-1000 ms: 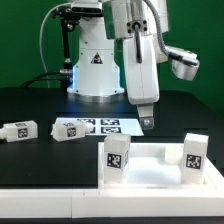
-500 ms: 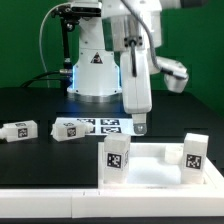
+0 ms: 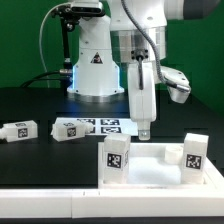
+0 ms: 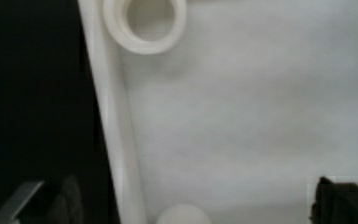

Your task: Assemble square table

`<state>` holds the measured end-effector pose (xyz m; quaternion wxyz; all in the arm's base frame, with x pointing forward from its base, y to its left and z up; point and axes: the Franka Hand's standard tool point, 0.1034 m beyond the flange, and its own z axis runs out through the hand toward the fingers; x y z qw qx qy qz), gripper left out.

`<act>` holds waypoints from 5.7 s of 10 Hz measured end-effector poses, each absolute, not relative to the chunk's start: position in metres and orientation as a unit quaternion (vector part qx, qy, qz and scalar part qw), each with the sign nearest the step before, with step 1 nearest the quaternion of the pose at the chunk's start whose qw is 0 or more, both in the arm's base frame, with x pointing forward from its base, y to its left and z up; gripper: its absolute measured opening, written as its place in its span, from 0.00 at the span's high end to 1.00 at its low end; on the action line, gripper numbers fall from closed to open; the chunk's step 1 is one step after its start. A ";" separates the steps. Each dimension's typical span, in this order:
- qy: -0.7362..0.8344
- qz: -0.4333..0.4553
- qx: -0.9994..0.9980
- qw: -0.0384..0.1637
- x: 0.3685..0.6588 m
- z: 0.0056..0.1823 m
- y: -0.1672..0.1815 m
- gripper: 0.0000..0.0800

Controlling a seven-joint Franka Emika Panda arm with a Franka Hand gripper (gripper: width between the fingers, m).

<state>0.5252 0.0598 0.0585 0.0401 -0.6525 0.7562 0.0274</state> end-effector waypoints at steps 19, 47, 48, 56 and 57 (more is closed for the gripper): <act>0.591 -0.031 -0.806 0.017 0.488 0.016 0.006 0.93; -0.559 -0.042 -0.826 -0.055 0.612 0.048 -0.045 0.93; -0.555 -0.040 -0.829 -0.055 0.609 0.046 -0.047 0.93; -0.621 -0.094 -0.774 -0.079 0.634 0.055 -0.020 0.93; -0.619 -0.094 -0.776 -0.078 0.634 0.054 -0.019 0.93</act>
Offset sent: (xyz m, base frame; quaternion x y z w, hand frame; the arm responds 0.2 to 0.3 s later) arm -0.0081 0.0100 -0.0334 -0.0361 0.0378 0.0043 0.9986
